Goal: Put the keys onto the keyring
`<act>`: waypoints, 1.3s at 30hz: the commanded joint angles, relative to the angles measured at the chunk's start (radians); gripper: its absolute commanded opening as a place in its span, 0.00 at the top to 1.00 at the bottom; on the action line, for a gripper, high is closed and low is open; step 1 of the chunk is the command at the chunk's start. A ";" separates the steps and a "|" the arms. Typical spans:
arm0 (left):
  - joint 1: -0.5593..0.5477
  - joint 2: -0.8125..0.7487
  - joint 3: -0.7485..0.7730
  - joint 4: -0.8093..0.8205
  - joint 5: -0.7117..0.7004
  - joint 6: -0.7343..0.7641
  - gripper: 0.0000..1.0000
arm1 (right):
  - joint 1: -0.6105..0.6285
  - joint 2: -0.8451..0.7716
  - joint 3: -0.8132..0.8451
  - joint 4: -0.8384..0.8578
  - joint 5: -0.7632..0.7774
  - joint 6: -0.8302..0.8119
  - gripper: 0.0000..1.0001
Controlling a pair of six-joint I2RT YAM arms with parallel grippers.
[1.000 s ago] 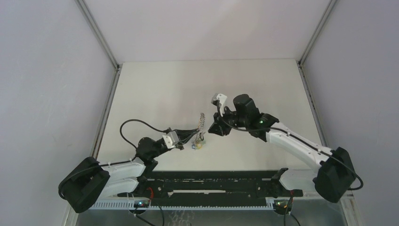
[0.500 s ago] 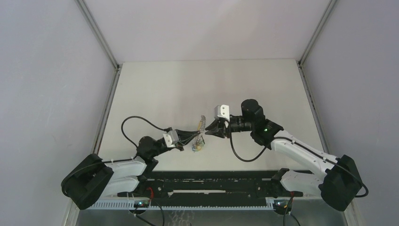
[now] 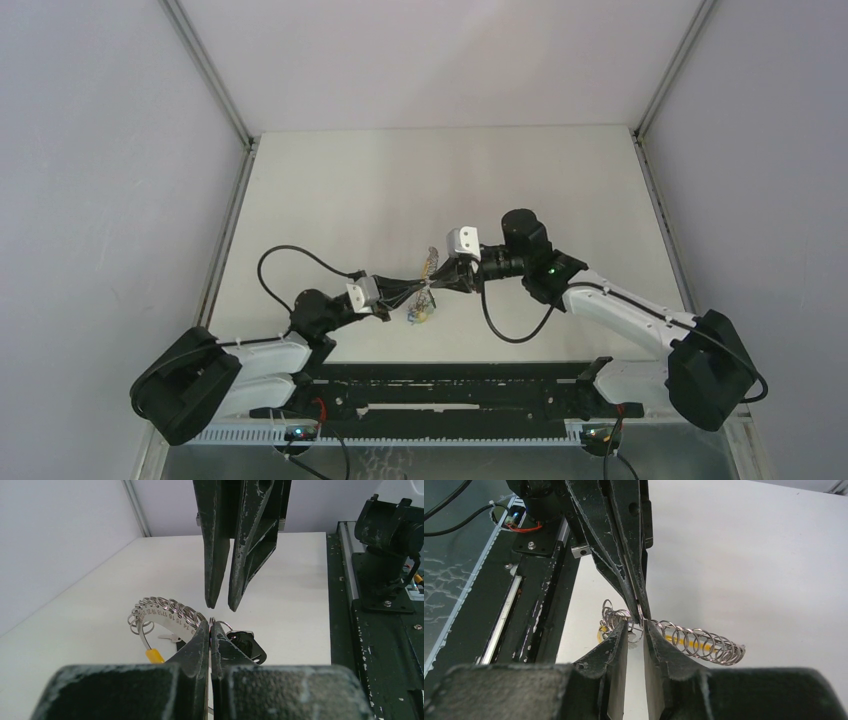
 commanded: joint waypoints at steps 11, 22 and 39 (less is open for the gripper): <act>0.008 -0.036 0.039 0.092 0.033 -0.023 1.00 | -0.011 0.048 0.007 0.058 -0.040 0.008 0.80; 0.008 -0.033 0.048 0.096 0.082 -0.031 1.00 | -0.020 0.055 0.009 0.086 -0.070 0.032 0.78; 0.007 -0.037 0.053 0.100 0.053 -0.035 1.00 | -0.015 0.097 0.037 0.029 -0.128 0.008 0.85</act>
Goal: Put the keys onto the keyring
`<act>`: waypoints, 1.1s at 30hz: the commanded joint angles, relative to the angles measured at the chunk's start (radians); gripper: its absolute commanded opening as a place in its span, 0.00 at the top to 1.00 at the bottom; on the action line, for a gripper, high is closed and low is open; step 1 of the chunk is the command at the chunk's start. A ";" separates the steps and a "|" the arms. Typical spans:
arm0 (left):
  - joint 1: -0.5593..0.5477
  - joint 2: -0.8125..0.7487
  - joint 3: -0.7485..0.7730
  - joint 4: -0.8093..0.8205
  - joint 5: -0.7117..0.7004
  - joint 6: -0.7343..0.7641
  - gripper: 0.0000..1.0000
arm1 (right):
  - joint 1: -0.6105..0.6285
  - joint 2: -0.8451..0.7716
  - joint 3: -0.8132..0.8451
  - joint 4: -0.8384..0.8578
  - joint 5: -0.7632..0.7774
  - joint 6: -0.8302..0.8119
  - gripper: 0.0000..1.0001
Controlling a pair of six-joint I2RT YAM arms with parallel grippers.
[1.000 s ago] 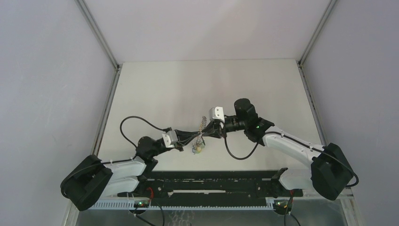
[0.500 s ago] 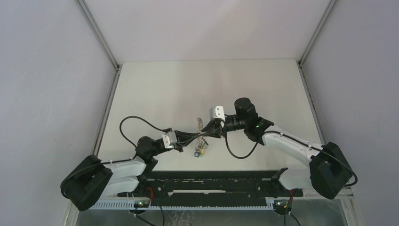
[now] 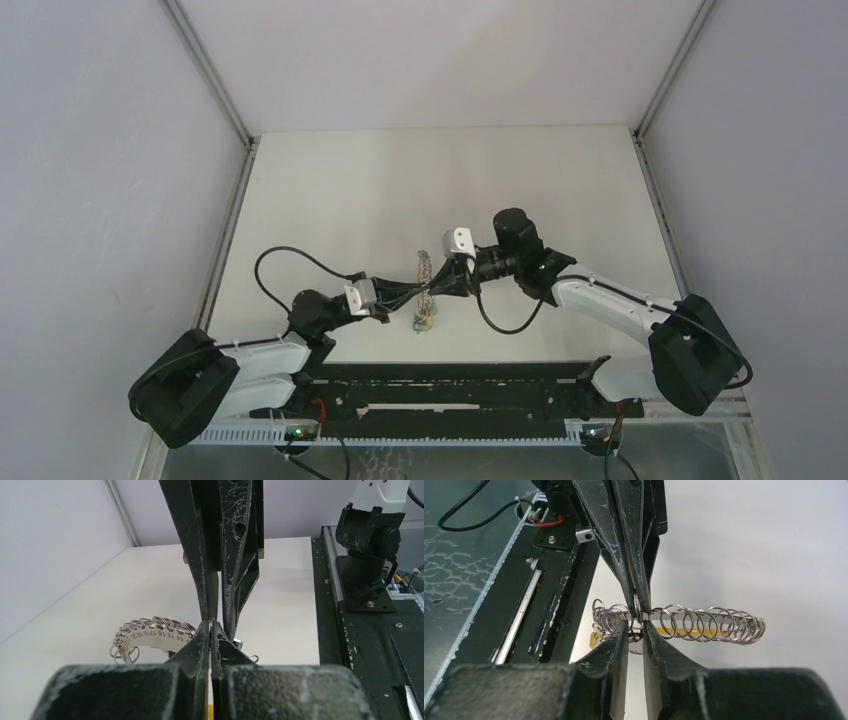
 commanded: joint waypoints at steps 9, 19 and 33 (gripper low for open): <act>0.004 0.002 0.063 0.085 0.033 -0.025 1.00 | -0.003 -0.007 0.050 0.028 -0.047 0.009 0.85; 0.003 0.008 0.067 0.085 0.046 -0.026 1.00 | -0.006 -0.011 0.057 0.036 -0.076 0.021 0.90; 0.010 0.020 0.062 0.074 0.041 -0.021 0.85 | -0.014 -0.052 0.156 -0.324 0.070 -0.128 1.00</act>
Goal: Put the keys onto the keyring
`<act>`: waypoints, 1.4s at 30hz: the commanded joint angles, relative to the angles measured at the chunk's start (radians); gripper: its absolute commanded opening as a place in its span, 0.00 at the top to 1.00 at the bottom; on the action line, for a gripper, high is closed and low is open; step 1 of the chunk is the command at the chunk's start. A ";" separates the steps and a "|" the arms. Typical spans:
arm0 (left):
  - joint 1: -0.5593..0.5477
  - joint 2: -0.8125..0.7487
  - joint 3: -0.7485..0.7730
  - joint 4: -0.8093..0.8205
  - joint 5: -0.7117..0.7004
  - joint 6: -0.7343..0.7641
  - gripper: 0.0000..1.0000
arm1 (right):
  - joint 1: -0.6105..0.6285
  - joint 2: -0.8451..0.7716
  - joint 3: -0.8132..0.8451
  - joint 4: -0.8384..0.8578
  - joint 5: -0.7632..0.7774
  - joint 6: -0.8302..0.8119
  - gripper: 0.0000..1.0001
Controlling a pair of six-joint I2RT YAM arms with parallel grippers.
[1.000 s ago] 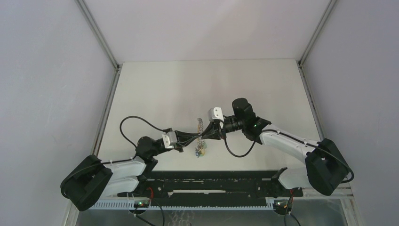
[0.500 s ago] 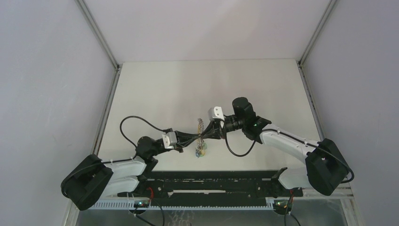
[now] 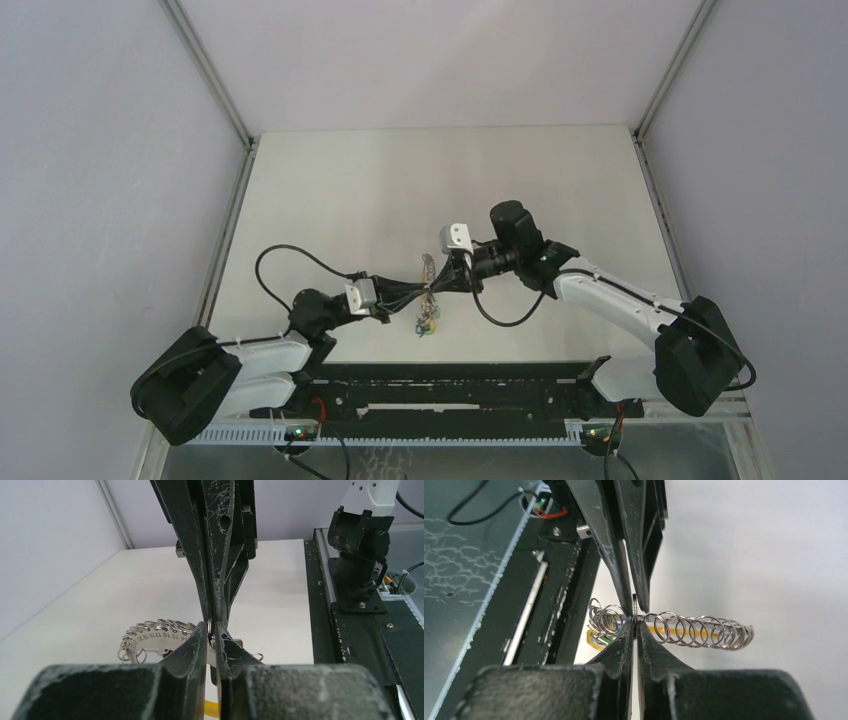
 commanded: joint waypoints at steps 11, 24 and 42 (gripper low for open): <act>0.014 0.028 0.093 -0.009 0.072 -0.007 0.75 | 0.049 -0.031 0.254 -0.494 0.318 -0.165 1.00; 0.014 0.034 0.145 -0.212 0.053 0.062 0.74 | 0.103 0.019 0.303 -0.535 0.380 -0.184 1.00; 0.013 0.080 0.193 -0.247 0.150 0.048 0.78 | 0.126 0.028 0.306 -0.531 0.377 -0.203 1.00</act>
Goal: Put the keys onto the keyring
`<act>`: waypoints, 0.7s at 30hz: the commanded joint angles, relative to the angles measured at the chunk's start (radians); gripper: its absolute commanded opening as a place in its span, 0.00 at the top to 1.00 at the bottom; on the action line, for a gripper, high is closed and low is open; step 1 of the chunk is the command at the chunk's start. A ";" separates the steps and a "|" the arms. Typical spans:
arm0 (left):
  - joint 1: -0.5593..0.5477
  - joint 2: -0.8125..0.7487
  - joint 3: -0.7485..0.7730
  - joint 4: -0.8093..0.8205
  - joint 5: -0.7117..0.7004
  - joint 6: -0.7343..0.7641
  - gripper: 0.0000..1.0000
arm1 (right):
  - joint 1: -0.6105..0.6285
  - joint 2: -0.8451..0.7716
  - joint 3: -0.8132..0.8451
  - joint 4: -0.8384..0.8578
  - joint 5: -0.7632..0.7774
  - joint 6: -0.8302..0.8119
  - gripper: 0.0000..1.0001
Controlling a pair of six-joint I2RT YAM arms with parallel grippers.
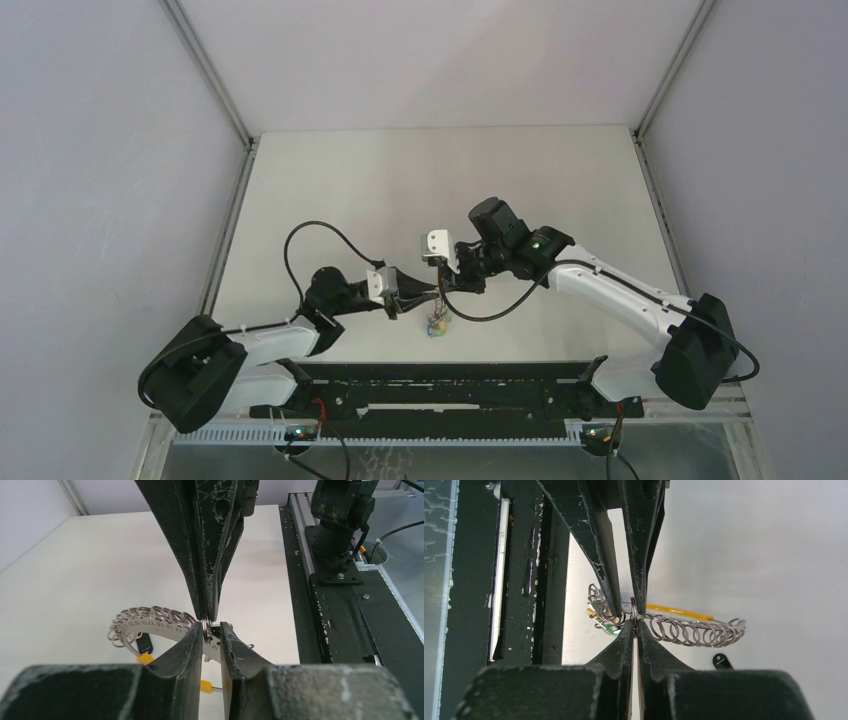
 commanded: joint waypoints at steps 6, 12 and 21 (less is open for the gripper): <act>0.006 0.022 0.068 0.018 0.027 -0.004 0.92 | 0.028 0.014 0.064 0.025 -0.008 -0.032 1.00; 0.005 0.004 0.054 0.018 0.012 0.007 1.00 | 0.022 0.000 0.072 0.017 0.000 -0.001 1.00; 0.007 -0.025 -0.033 0.216 -0.093 -0.024 1.00 | -0.051 -0.106 -0.022 0.145 -0.100 0.182 0.76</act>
